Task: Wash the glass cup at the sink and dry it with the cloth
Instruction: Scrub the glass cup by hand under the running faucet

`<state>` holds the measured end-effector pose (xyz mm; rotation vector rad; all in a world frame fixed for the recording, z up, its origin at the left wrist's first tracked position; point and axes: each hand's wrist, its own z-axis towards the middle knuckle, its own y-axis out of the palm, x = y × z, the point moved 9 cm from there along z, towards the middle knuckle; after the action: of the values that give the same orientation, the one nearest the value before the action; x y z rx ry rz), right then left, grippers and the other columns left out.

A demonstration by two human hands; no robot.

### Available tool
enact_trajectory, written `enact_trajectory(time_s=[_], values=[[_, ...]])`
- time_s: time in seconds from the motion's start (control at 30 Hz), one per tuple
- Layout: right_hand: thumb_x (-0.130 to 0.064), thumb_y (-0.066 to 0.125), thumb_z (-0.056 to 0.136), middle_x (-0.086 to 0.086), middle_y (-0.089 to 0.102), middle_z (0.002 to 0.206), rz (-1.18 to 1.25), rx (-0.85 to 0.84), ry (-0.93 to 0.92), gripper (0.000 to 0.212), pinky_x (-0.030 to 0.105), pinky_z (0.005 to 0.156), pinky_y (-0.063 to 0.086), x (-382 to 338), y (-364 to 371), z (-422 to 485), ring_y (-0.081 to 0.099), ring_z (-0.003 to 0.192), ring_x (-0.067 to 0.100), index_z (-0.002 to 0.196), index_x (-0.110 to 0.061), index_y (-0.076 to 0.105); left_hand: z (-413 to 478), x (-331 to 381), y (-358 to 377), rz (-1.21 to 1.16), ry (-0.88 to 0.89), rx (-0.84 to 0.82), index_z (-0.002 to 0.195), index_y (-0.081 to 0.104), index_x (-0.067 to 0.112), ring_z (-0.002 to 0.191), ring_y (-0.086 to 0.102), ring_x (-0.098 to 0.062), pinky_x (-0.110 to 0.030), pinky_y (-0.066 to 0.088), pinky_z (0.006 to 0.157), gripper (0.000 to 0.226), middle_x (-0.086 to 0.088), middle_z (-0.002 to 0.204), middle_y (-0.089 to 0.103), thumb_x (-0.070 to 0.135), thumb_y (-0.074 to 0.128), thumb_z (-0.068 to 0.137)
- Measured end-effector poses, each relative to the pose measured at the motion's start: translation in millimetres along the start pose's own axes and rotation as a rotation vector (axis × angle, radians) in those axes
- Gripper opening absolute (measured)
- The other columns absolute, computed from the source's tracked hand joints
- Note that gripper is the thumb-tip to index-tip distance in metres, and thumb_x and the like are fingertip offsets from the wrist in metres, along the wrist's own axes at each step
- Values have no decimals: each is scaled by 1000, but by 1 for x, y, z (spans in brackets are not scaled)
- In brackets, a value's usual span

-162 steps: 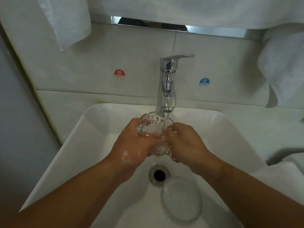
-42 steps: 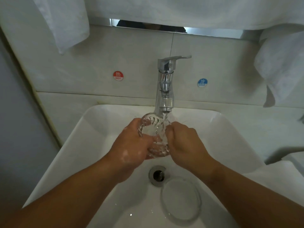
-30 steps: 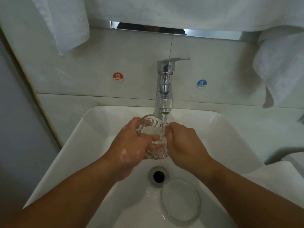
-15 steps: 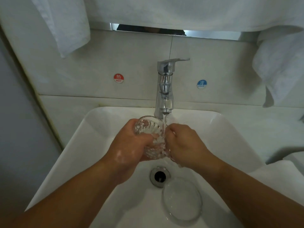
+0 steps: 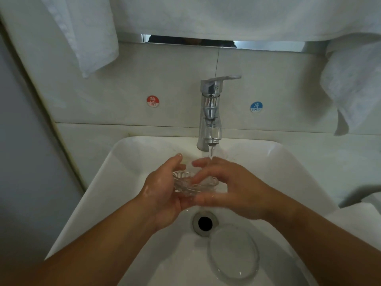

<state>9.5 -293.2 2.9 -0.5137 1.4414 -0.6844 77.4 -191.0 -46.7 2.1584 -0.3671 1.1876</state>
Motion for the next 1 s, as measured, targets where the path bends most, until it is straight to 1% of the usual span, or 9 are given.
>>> enact_trajectory(time_s=[0.13, 0.27, 0.37, 0.47, 0.53, 0.63, 0.83, 0.93, 1.0], values=[[-32, 83, 82, -14, 75, 95, 14, 68, -81, 12, 34, 86, 58, 0, -2, 2, 71, 91, 7, 91, -30, 76, -2, -2, 7, 163, 42, -21, 96, 83, 18, 87, 79, -28, -43, 63, 78, 51, -12, 97, 81, 56, 50, 100], [-18, 75, 90, 1, 74, 83, 289, 90, -49, 4, 31, 78, 57, 8, -15, 0, 70, 81, 15, 88, -15, 73, -2, 4, 11, 312, 206, -24, 122, 64, 26, 101, 77, -21, -47, 60, 95, 63, -2, 112, 78, 71, 58, 78], [-15, 65, 97, 11, 77, 86, 496, 123, -10, 11, 29, 78, 57, 9, -20, -2, 75, 82, 25, 95, -4, 69, -1, 8, 13, 462, 342, -26, 116, 68, 30, 100, 77, -18, -49, 61, 93, 71, 4, 108, 79, 83, 56, 71], [-17, 52, 104, 15, 73, 78, 663, 165, 107, 21, 35, 67, 58, 15, -17, -3, 71, 69, 30, 101, 1, 62, -2, 11, 13, 560, 419, 24, 99, 69, 22, 75, 74, -13, -46, 65, 77, 76, 8, 74, 73, 89, 44, 72], [-27, 51, 105, 7, 65, 66, 531, 252, 170, 26, 36, 57, 56, 17, -16, -4, 63, 56, 24, 98, -5, 63, -4, 16, 14, 656, 462, 97, 93, 63, 18, 60, 69, -7, -32, 60, 64, 75, 7, 61, 65, 85, 37, 71], [-46, 53, 101, 0, 59, 56, 366, 412, 281, 38, 33, 51, 53, 22, -20, -6, 57, 46, 15, 82, -16, 64, -9, 20, 22, 760, 558, 157, 99, 57, 21, 56, 66, -5, -19, 51, 53, 57, 1, 69, 65, 71, 33, 87], [-48, 49, 102, 1, 54, 49, 623, 501, 395, 49, 26, 43, 47, 35, -21, -9, 51, 39, 12, 80, -6, 63, -4, 18, 31, 800, 615, 154, 126, 50, 37, 83, 67, 9, -3, 51, 64, 34, 19, 98, 68, 51, 58, 96], [-42, 50, 103, 3, 55, 63, 495, 399, 340, 37, 30, 49, 50, 31, -15, -5, 53, 48, 14, 87, -10, 61, -5, 26, 24, 791, 634, 232, 106, 62, 30, 77, 67, 1, -13, 54, 67, 31, 12, 85, 68, 57, 50, 97], [-42, 47, 104, 4, 55, 60, 378, 379, 328, 44, 29, 50, 49, 28, -15, -1, 54, 48, 15, 84, -6, 62, -3, 30, 20, 745, 645, 247, 88, 66, 27, 73, 66, -14, -38, 59, 75, 42, 6, 73, 67, 57, 40, 102]])
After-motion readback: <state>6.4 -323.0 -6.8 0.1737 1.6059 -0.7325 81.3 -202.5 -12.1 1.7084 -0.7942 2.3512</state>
